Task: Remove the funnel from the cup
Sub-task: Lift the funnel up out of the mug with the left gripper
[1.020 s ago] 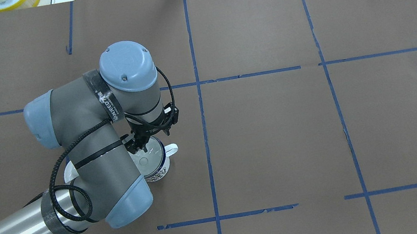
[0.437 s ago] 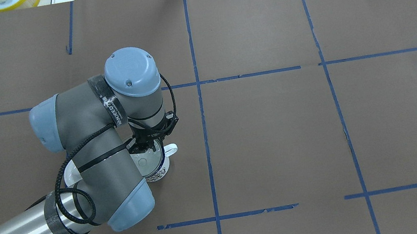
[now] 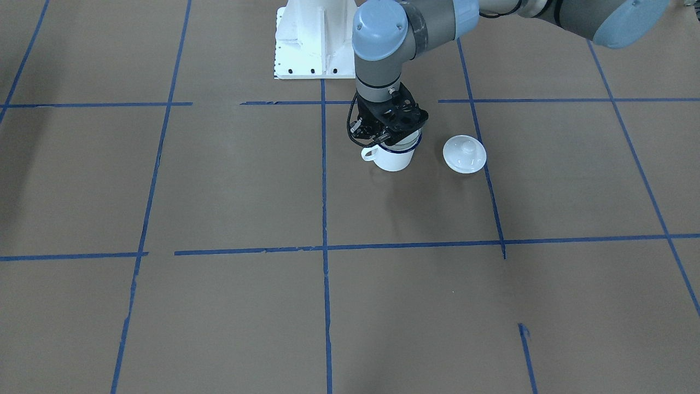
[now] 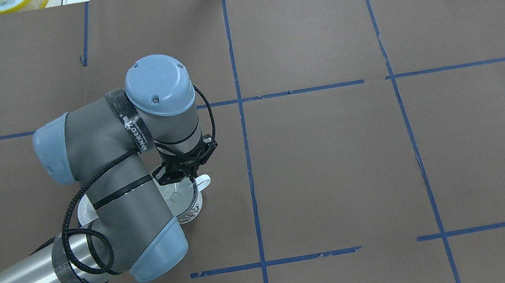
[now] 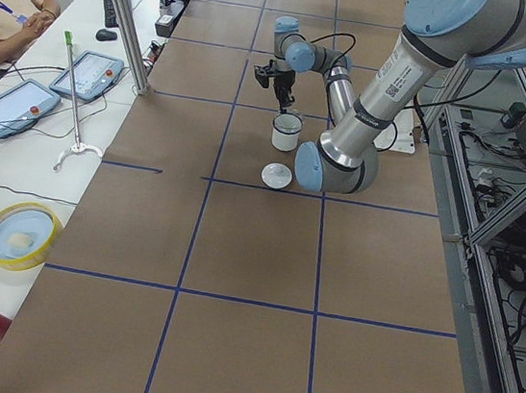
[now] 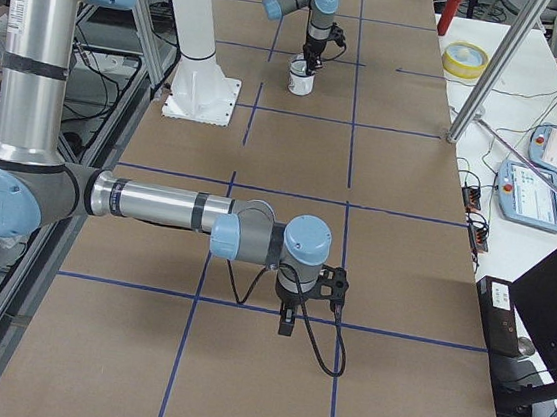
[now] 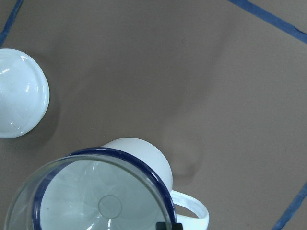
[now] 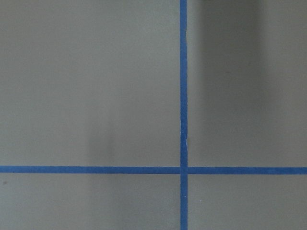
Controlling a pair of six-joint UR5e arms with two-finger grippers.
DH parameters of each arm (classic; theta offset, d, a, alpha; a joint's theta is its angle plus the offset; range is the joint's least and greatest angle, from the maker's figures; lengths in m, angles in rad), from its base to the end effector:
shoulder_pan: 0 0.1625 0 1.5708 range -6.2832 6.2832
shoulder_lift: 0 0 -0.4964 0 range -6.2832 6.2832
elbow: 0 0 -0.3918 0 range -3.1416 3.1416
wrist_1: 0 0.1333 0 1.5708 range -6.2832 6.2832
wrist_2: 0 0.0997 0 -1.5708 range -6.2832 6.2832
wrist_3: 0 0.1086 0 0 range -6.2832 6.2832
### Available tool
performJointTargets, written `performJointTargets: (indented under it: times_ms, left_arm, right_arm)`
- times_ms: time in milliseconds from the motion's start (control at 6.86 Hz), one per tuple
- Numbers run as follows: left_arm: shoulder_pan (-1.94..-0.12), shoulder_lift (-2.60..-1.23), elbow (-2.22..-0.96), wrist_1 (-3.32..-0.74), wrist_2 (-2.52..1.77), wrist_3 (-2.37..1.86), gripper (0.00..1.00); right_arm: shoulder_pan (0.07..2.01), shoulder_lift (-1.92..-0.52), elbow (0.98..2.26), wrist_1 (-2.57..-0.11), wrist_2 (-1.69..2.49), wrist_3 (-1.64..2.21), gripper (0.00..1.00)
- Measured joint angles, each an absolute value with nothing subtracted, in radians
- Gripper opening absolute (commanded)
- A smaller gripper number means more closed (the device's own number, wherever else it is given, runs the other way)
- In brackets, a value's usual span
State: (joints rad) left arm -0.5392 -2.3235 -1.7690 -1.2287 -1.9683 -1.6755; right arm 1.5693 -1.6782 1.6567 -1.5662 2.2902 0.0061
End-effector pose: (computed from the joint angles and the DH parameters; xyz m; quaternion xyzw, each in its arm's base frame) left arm 0.5590 -0.4408 0.2310 -0.1206 0.3275 -0.2398 0.9059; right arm 0.0611 -0.4369 0.7478 -0.0093 -0.3519 0.0051 0.9360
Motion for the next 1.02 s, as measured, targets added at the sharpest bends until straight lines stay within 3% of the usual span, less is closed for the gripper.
performJointTargets:
  times_ms: [583, 1020]
  left_arm:
    - [-0.636, -2.349, -1.943, -1.092, -1.892, -1.675, 0.00]
    - [-0.805, -2.326, -1.794, -1.417, -1.883, -1.739, 0.00]
  right_arm:
    - [1.569, -1.678, 1.657, -1.566, 2.290, 0.006, 1.00]
    - [1.569, -1.678, 1.657, -1.566, 2.290, 0.006, 1.00]
